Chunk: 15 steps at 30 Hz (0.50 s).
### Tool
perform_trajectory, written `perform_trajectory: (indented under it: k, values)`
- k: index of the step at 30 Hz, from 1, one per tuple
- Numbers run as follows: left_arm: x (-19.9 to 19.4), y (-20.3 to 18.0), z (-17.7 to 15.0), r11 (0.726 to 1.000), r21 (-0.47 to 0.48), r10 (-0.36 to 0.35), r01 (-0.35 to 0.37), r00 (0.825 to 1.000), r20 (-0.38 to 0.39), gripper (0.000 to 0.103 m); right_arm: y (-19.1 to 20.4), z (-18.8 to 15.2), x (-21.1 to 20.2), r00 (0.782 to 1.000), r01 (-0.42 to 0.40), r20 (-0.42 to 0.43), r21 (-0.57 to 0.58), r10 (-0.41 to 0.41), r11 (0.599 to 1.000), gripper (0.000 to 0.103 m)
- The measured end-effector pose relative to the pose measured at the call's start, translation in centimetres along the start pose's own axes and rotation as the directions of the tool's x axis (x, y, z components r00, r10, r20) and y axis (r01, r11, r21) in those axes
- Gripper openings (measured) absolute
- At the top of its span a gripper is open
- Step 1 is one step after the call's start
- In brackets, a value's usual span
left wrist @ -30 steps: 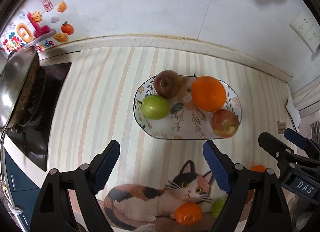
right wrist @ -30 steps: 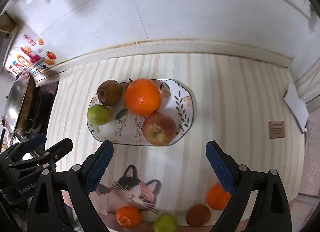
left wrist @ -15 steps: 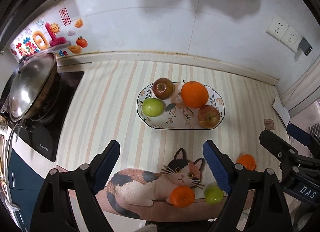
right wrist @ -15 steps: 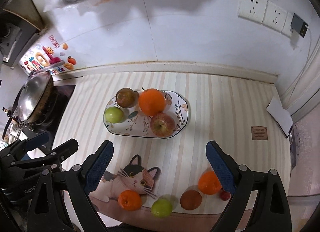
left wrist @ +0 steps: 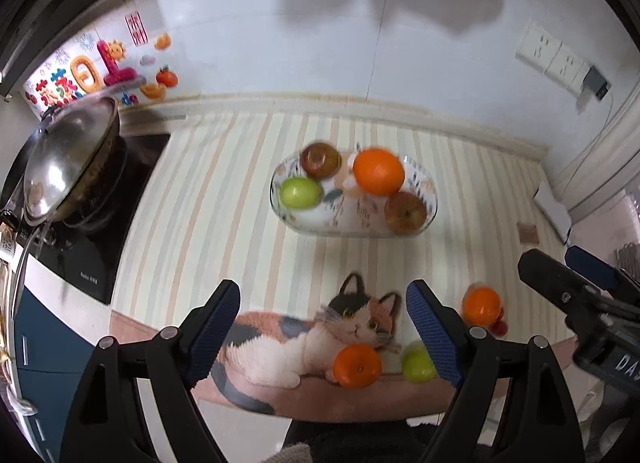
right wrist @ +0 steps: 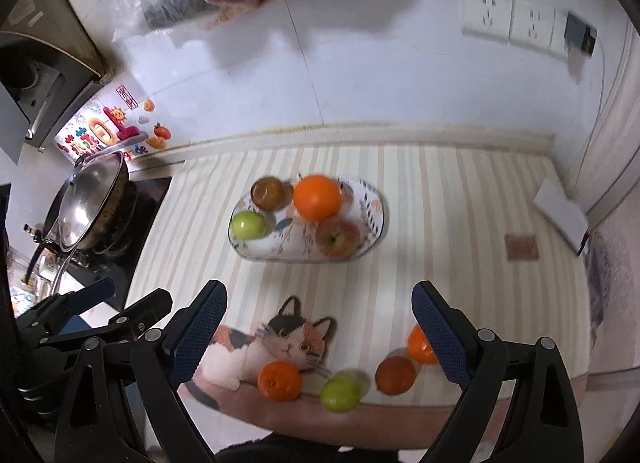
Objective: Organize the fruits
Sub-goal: 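Move both open tools back toward the fruits by the cat mat, then grasp the tangerine with the left tool while the right tool grasps the second green apple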
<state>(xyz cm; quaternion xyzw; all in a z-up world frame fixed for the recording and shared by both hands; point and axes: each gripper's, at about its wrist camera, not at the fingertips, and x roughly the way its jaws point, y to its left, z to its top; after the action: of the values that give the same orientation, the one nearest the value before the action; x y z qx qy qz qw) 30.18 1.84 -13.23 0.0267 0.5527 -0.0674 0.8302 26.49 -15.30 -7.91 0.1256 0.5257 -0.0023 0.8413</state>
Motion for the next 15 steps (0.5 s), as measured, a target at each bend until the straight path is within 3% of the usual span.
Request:
perform_trajectory:
  k: [3,6,8,10,12,15]
  values:
    - [2.5,-0.3,-1.3,1.000,0.016,0.014,-0.013,0.997,-0.077,0.085,-1.8,-1.1,2.8,0.994,-0.027,-0.101,0.059,0.033,0.998,0.096]
    - [6.6,-0.8,-3.2,0.999,0.034,-0.003,0.010,0.978,-0.211,0.085,-3.8,-2.7,6.3,0.975,-0.056,-0.208,0.129,0.082,0.990,0.096]
    - [9.4,-1.2,-4.4,0.999,0.033,-0.023,0.035,0.953,-0.302,0.085,-5.2,-4.1,9.0,0.948,-0.081,-0.286,0.200,0.137,0.976,0.096]
    - [12.6,-1.5,-5.8,0.998,0.009,-0.057,0.067,0.917,-0.396,0.085,-6.2,-5.6,11.2,0.921,-0.094,-0.343,0.261,0.183,0.961,0.096]
    - [14.9,-1.9,-6.8,0.997,-0.009,-0.071,0.075,0.890,-0.450,0.085,-7.2,-7.0,13.3,0.894,-0.090,-0.394,0.306,0.212,0.948,0.096]
    - [17.5,-2.8,-7.7,0.997,-0.009,-0.074,0.080,0.866,-0.494,0.085,-8.1,-8.4,15.0,0.875,-0.078,-0.426,0.342,0.229,0.937,0.096]
